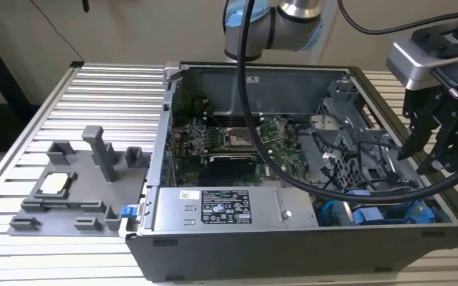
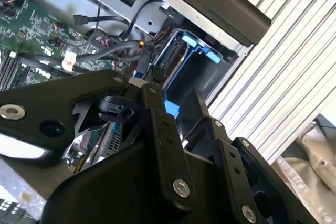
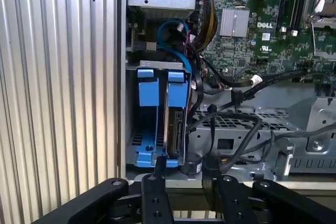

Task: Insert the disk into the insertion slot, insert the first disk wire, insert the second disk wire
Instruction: 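Insert the first disk wire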

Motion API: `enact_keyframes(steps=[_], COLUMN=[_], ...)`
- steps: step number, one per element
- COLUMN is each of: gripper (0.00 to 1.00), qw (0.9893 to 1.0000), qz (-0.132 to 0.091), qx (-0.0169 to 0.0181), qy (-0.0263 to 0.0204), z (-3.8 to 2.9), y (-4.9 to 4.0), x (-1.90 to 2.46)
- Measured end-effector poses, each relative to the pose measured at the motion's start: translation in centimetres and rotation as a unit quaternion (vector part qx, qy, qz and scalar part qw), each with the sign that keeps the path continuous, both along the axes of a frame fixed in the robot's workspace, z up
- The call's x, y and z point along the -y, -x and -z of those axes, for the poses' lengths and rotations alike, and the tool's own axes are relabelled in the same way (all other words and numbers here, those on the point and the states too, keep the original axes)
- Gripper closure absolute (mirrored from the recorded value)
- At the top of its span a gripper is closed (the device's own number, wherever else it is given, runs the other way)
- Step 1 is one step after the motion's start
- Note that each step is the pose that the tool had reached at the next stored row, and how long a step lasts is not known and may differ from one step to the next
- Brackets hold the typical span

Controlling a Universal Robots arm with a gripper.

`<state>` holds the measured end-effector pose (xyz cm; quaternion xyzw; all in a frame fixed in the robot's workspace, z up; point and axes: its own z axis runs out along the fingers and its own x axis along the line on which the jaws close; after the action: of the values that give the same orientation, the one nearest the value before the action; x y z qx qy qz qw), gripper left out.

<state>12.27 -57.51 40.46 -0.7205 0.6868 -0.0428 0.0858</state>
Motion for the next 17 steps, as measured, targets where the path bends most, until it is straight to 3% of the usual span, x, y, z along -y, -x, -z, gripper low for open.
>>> enact_keyframes(steps=[6, 17], gripper=[0.59, 0.59], qw=[1.0000, 1.0000], qz=[-0.002, -0.003], qx=[0.0000, 0.0012], qy=[0.0000, -0.0014], z=[0.21, 0.77], y=[-0.47, -0.51], x=[-0.53, -1.76])
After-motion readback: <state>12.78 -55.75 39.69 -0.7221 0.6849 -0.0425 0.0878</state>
